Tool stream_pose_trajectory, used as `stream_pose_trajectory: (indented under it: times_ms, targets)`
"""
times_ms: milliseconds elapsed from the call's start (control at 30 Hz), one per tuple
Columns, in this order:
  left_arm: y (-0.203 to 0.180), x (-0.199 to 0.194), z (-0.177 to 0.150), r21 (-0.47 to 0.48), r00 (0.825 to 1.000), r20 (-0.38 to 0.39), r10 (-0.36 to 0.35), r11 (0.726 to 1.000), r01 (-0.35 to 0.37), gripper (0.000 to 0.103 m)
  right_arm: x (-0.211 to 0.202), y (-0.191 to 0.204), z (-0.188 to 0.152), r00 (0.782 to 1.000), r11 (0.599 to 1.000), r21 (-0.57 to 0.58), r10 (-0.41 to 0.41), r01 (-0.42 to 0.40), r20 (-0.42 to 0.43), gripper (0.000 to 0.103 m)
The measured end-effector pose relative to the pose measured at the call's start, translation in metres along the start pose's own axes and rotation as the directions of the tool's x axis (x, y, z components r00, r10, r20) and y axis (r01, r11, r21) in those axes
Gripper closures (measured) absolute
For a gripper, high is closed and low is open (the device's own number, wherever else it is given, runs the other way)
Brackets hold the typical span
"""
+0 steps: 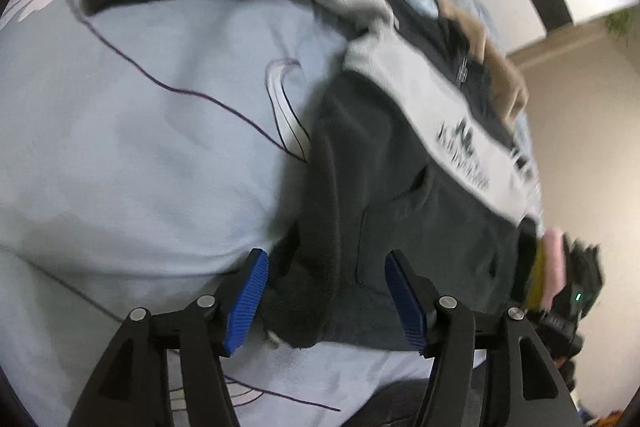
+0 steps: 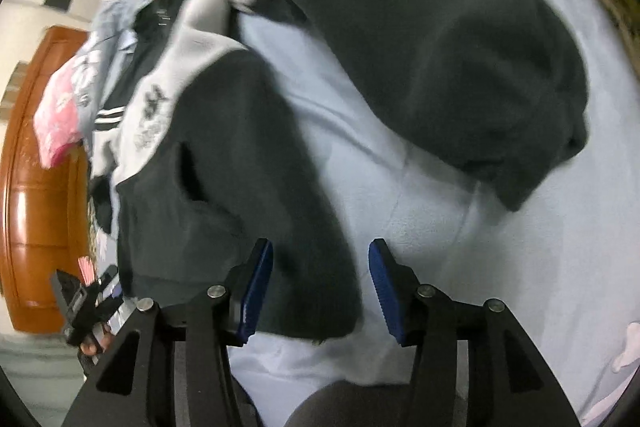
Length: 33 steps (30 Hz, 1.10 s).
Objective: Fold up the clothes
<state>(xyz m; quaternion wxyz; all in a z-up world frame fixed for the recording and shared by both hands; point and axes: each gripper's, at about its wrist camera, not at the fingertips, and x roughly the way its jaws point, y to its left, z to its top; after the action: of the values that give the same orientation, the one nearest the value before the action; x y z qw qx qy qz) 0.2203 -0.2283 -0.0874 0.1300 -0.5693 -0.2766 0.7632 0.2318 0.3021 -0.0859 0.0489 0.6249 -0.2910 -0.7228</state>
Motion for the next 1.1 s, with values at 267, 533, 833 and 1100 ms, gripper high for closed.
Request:
stream_pose_trajectory:
  times_ms: [267,533,833,1100]
  targets:
    - [-0.010,0.004,-0.004,0.061,0.996,-0.029,0.086,0.995,-0.084,0.075,0.010,0.017,-0.003,0.999,0.999,-0.045,0.018,-0.020,-0.046,0.073]
    - [-0.037,-0.046,0.008,0.056,0.998,0.059,0.035,0.998,-0.038,0.095,-0.047,0.047,-0.005,0.995,0.991,-0.113,0.078,-0.071,0.056,0.094]
    - [-0.048,-0.091,-0.005,0.145,0.994,0.094,0.055,0.987,-0.069,0.095,-0.079,0.033,-0.038,0.996,0.985,-0.164,0.057,-0.045,0.067,0.094]
    - [-0.011,-0.027,-0.022,0.028,0.990,-0.010,0.140,0.990,-0.140,0.091,-0.040,0.012,-0.042,1.000,0.993,-0.115,0.012,-0.011,0.003,0.093]
